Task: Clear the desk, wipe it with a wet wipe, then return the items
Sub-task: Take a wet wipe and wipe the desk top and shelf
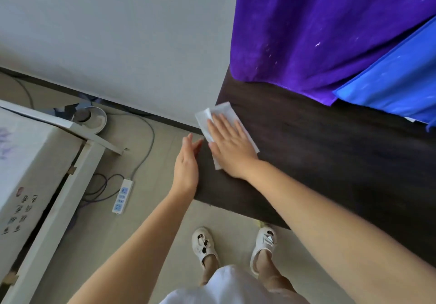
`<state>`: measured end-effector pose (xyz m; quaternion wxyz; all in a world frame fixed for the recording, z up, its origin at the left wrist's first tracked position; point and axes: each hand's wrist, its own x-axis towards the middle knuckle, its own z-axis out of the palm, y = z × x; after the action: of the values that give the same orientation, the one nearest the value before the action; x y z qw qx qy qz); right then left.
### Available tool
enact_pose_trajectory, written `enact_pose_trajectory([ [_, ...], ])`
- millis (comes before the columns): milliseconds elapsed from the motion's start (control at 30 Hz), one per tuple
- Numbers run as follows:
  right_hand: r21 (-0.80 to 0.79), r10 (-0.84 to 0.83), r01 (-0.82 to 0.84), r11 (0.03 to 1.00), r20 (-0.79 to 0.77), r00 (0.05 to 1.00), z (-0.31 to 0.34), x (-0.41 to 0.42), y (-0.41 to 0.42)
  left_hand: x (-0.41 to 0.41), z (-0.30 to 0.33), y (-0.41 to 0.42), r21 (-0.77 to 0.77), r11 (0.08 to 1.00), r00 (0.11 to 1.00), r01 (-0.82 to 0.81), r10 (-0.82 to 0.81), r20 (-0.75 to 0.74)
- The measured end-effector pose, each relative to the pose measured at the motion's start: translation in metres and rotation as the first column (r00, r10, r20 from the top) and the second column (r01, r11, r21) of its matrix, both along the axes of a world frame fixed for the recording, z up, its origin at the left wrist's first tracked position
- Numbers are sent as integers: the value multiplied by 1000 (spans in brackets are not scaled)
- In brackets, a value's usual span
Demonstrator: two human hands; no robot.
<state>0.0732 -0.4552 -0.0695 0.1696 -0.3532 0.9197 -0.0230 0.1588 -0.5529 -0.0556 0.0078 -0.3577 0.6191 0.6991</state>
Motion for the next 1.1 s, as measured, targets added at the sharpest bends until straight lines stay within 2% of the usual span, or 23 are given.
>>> enact_pose_trajectory([
  [67, -13, 80, -80, 997, 2, 997, 0, 38, 6, 3, 3, -9, 199, 979, 999, -35, 38, -9],
  [200, -29, 213, -213, 977, 25, 977, -2, 84, 18, 16, 8, -12, 230, 972, 998, -53, 42, 52],
  [267, -65, 207, -205, 977, 25, 978, -4, 79, 40, 20, 7, -10, 251, 968, 999, -24, 16, 34],
  [300, -86, 141, -142, 986, -14, 990, -4, 72, 56, 21, 8, -9, 260, 965, 1000, -12, 6, 23],
  [367, -45, -112, 108, 993, -76, 991, -7, 55, 93, 22, 8, -7, 249, 969, 1000, 8, -13, 18],
  [467, 67, -507, 512, 856, -81, 858, -6, 49, 116, 24, 9, -2, 199, 979, 999, 41, -43, 7],
  [533, 14, -580, 583, 813, -82, 811, -7, 60, 90, 24, 9, 0, 195, 980, 999, 36, -37, -2],
  [567, -15, -544, 544, 839, -67, 836, -7, 68, 71, 24, 9, 0, 200, 980, 1000, 24, -24, -6],
  [633, -47, -367, 365, 930, -32, 930, -11, 93, 28, 22, 10, -1, 212, 977, 1000, 9, -8, -6],
  [700, -71, -189, 182, 981, -102, 977, -11, 115, 4, 22, 11, -1, 168, 986, 999, 25, -28, 19],
  [767, -77, -117, 105, 991, -170, 979, -10, 117, 12, 24, 11, 4, 62, 997, 999, 38, -39, 21],
  [833, -109, -111, 94, 990, -158, 981, -14, 111, 48, 25, 9, 17, -155, 986, 997, 67, -71, -20],
  [867, -142, -141, 119, 983, -157, 977, -18, 108, 73, 26, 6, 26, -333, 936, 993, 109, -117, -3],
  [933, -154, -226, 201, 967, -170, 959, -21, 102, 130, 26, -3, 48, -675, 693, 967, 253, -188, 170],
  [1000, -110, -308, 292, 950, -183, 934, -21, 98, 188, 26, -10, 72, -803, 464, 927, 374, -211, 310],
  [1100, -61, -491, 488, 871, -138, 860, -17, 99, 274, 24, -17, 108, -853, 261, 868, 452, -350, 352],
])
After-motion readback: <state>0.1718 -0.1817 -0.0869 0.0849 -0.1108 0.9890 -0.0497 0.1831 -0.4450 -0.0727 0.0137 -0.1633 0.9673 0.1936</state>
